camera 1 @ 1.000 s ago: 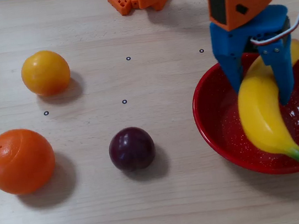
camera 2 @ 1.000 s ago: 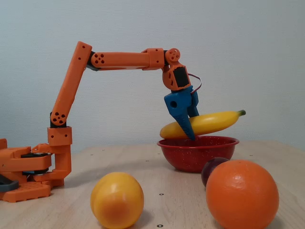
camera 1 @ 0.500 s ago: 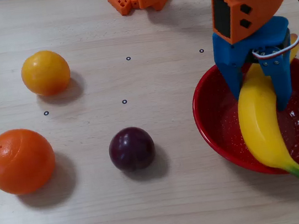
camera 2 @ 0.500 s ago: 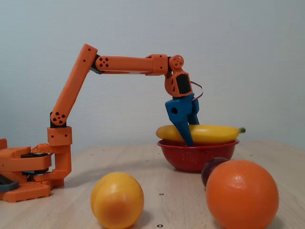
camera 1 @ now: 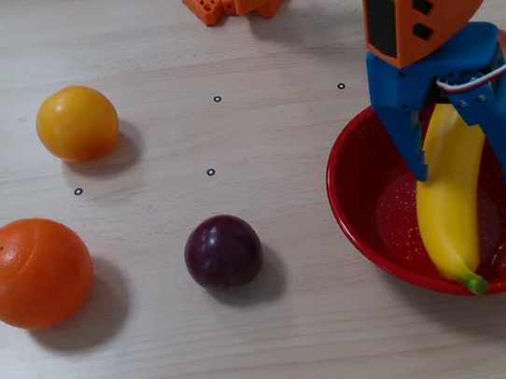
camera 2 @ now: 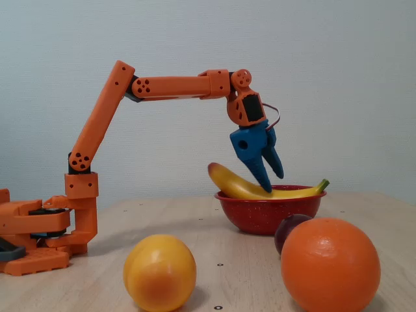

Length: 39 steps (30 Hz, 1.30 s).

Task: Put banana in the red bowl.

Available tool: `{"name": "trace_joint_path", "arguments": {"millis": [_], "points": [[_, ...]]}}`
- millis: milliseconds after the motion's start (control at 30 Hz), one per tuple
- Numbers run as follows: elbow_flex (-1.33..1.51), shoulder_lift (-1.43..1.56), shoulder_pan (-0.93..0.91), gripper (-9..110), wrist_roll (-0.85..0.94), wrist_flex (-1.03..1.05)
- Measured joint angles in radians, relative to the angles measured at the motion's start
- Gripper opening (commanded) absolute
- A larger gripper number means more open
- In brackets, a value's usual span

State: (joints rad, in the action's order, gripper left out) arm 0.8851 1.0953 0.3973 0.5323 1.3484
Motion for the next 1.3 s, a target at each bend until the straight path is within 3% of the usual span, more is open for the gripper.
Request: {"name": "trace_joint_path", "arguments": {"millis": [167, 633, 967, 1300], "points": [[-0.067, 0.000, 0.005, 0, -0.044, -0.014], [-0.020, 0.078, -0.091, 0, -0.069, -0.021], [0.311, 0.422, -0.204, 0, -0.137, -0.031], [0.778, 0.798, -0.255, 0, -0.137, -0.179]]}}
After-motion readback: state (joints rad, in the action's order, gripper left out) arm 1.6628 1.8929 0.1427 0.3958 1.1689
